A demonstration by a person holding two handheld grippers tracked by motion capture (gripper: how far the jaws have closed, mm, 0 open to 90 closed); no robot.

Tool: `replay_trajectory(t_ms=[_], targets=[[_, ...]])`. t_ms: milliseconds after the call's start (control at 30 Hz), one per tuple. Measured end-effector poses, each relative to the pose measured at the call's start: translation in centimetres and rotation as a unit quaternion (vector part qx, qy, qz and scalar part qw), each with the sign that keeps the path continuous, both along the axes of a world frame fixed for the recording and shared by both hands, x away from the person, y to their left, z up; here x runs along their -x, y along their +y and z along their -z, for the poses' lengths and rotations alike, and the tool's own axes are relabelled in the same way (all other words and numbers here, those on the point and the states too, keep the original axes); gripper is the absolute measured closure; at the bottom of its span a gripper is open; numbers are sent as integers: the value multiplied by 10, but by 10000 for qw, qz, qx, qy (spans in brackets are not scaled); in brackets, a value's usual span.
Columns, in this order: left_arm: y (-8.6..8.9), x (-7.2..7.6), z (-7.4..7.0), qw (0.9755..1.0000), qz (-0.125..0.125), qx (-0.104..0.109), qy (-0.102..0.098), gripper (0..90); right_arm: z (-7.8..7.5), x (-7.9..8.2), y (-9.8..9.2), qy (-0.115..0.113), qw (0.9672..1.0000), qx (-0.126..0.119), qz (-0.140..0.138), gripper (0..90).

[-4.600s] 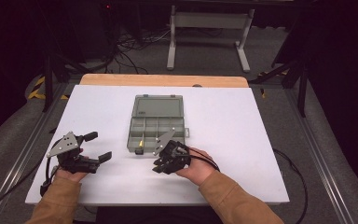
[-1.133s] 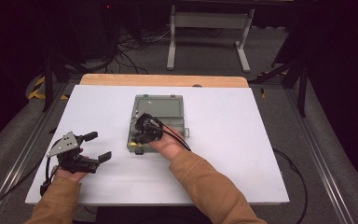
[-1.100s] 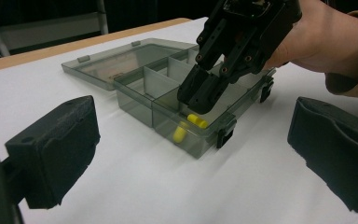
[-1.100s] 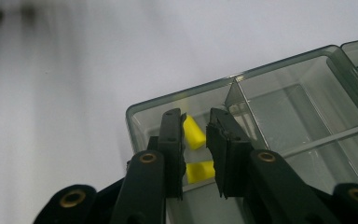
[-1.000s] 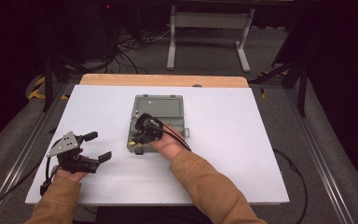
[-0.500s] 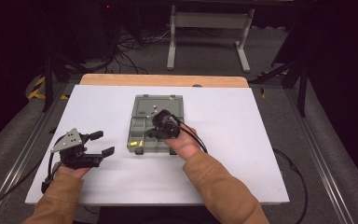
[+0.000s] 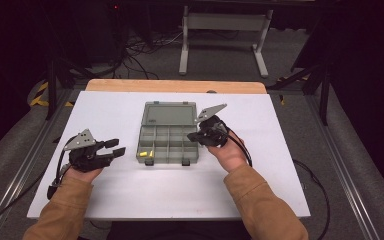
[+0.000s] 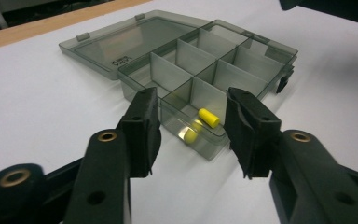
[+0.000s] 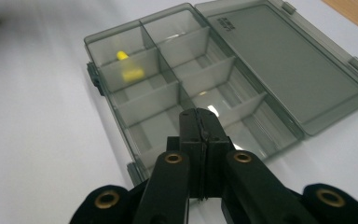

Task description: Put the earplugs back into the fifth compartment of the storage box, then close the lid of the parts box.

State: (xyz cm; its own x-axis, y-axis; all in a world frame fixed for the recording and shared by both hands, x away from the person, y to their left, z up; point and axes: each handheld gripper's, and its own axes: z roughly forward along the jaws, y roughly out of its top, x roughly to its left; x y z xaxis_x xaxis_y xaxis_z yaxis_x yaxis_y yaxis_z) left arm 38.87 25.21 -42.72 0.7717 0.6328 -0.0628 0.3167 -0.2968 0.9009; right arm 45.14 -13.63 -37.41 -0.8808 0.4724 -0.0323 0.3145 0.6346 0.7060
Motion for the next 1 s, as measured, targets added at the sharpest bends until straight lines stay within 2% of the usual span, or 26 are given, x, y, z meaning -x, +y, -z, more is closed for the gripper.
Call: replay_trajectory(t_ms=[100,200,300,367,400,500,633,767,800,933,1000], targets=[[-1,-3,-2,9999,-18,-81,61,601,-1,0,-6,5,10000,12,74,900],[-3,-7,-4,9997,100,-189,75,632,-2,0,-11,-51,9999,72,93,900],[-6,-10,-7,9992,150,-366,70,713,-2,-2,-14,-98,9998,129,112,900],[-9,-13,-9,9986,116,-504,149,816,-1,-4,-18,-39,9997,122,213,900],[-9,-13,-9,9986,116,-504,149,844,-1,-4,-18,-39,9997,122,213,900],[-12,-20,-13,9972,72,-689,266,892,-1,-10,-24,-28,9995,78,292,900],[-14,-34,-17,9949,17,-918,422,897,1,-19,-29,-41,9992,99,384,900],[-15,-40,-17,9937,-17,-987,535,898,2,-24,-31,-104,9990,123,406,900],[-15,-45,-17,9932,-20,-962,656,898,3,-26,-31,-120,9990,129,412,900],[-18,-55,-19,9911,-67,-1098,752,898,6,-36,-31,-49,9988,153,465,900],[-20,-62,-21,9902,8,-1135,818,897,7,-41,-31,-21,9986,164,502,900]])
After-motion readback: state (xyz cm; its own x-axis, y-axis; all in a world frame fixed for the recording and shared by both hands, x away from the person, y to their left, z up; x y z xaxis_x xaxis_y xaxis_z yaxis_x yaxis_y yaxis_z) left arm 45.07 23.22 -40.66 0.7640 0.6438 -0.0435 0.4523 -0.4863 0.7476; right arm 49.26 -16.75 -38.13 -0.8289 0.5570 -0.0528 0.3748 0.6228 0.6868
